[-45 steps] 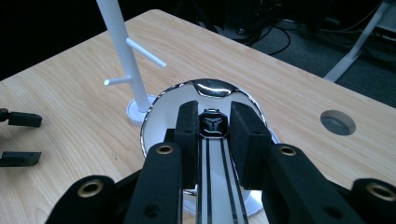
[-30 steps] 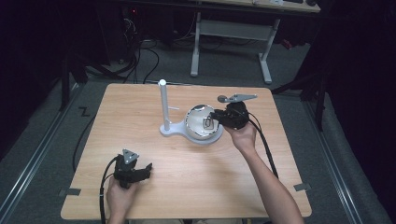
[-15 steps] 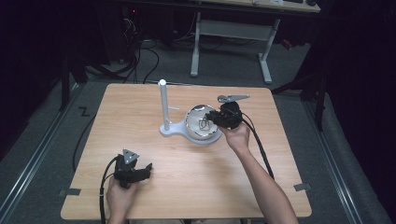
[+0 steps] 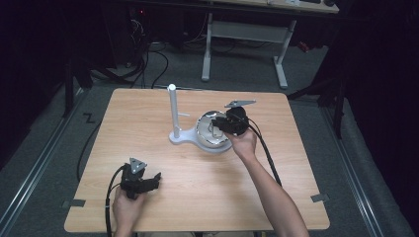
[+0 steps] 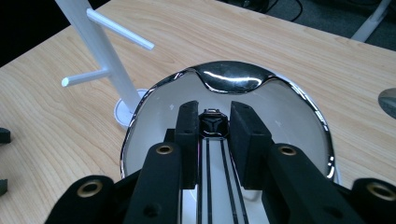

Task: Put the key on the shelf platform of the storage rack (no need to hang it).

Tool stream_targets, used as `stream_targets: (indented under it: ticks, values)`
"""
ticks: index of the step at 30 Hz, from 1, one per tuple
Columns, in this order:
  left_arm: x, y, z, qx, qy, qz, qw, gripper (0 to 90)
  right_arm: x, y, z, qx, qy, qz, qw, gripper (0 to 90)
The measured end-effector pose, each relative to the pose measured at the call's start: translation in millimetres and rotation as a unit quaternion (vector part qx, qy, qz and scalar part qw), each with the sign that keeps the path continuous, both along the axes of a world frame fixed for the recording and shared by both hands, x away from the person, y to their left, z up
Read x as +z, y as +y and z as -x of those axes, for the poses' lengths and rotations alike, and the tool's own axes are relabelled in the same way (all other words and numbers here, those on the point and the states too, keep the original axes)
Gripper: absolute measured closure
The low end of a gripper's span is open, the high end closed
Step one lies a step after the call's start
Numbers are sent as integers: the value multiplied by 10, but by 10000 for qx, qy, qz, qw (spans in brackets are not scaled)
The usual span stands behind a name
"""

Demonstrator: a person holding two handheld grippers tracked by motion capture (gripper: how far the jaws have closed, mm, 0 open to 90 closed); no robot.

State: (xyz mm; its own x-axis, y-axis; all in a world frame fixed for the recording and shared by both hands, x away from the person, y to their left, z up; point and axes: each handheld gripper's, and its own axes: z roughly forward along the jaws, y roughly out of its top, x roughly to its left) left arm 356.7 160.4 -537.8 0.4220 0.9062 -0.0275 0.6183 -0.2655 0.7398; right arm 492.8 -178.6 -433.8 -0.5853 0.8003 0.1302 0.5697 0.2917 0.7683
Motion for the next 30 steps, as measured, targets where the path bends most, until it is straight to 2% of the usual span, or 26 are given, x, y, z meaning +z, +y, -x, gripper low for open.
stream_targets:
  ticks: [6, 9, 12, 16, 22, 26, 30]
  values:
    - [0, 0, 0, -3, 2, -11, 10000, 215, -72, 66, -44, 5, 68, 13, 10000, 742]
    - [0, 1, 0, 1, 1, 1, 10000, 215, -110, 89, -61, 5, 141, -62, 9999, 743]
    - [0, 1, 0, 1, -2, -1, 10000, 215, -121, 98, -64, 53, 126, -89, 9999, 680]
    - [0, 1, 0, -1, -2, -1, 10000, 215, -100, 93, -41, 73, 111, -79, 9999, 682]
    - [-1, 0, 0, 4, -4, 3, 10000, 215, -30, 22, 38, 131, -65, -40, 9999, 633]
    - [0, -1, 0, -2, -1, -9, 10000, 215, 13, -74, 97, 44, -97, -69, 9999, 589]
    - [-1, -2, 0, 3, -7, -9, 10000, 215, 32, -186, 138, -12, -185, 56, 9998, 577]
